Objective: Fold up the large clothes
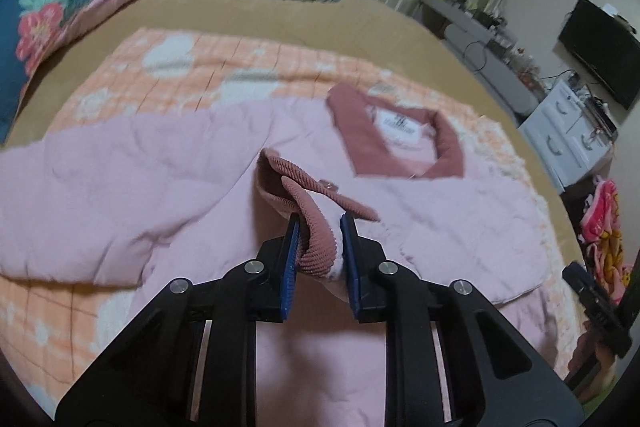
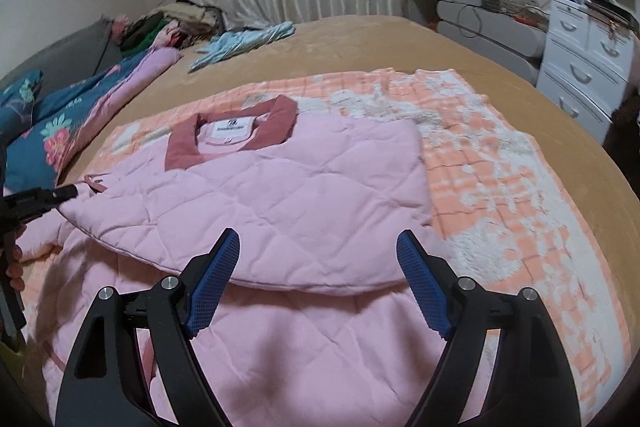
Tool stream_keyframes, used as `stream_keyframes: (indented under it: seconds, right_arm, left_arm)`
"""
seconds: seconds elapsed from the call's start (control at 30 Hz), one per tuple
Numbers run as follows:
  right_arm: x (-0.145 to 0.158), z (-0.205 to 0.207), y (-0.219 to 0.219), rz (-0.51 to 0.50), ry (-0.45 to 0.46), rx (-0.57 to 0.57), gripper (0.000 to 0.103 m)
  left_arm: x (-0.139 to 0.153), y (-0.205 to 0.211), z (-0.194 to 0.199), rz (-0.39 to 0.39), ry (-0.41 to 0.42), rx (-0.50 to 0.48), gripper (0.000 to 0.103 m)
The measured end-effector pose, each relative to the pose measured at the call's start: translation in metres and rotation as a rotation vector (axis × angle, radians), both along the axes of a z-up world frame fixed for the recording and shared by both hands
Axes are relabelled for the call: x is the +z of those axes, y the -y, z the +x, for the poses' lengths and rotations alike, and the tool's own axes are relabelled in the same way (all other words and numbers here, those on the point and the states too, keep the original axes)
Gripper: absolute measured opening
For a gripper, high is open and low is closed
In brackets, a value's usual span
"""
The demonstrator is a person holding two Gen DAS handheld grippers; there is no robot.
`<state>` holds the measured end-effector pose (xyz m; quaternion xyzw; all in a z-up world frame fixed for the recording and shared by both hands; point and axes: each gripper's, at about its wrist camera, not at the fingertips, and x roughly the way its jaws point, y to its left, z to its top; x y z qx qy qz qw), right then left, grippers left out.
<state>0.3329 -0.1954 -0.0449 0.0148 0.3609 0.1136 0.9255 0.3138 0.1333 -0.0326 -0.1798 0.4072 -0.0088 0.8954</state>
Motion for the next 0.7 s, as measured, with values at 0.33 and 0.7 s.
stream_keyframes:
  seconds: [0.33, 0.7]
  right_arm:
    - [-0.032, 0.039, -0.018, -0.005, -0.154, 0.024, 0.080]
    - [-0.076, 0.048, -0.001, 0.008, -0.233, -0.041, 0.080]
  left_arm:
    - [-0.044, -0.004, -0.008, 0.002, -0.100, -0.001, 0.013]
    - [-0.056, -0.003, -0.006, -0.009, -0.135, -0.004, 0.017]
